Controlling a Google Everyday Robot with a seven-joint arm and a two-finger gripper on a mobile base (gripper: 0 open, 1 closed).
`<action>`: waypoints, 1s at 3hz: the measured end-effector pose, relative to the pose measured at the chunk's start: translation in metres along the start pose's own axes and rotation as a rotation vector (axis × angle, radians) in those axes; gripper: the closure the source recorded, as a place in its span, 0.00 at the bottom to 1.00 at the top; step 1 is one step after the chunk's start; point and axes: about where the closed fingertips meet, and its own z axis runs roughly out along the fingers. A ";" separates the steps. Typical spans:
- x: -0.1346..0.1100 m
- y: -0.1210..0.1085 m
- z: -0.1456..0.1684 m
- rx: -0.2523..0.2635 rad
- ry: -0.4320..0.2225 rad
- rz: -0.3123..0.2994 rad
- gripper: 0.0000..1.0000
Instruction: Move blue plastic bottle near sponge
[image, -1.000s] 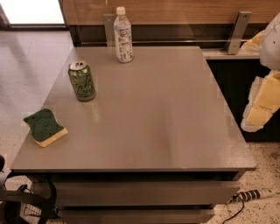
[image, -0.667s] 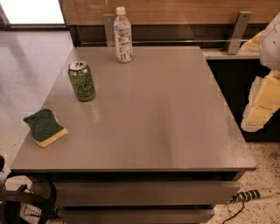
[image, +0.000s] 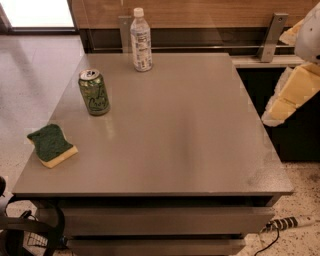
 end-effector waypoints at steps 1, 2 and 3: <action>-0.022 -0.028 0.018 0.063 -0.156 0.175 0.00; -0.055 -0.047 0.043 0.061 -0.361 0.297 0.00; -0.096 -0.073 0.054 0.088 -0.544 0.360 0.00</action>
Offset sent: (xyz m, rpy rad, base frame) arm 0.1763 0.0574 0.0614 0.8323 -0.5420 -0.2464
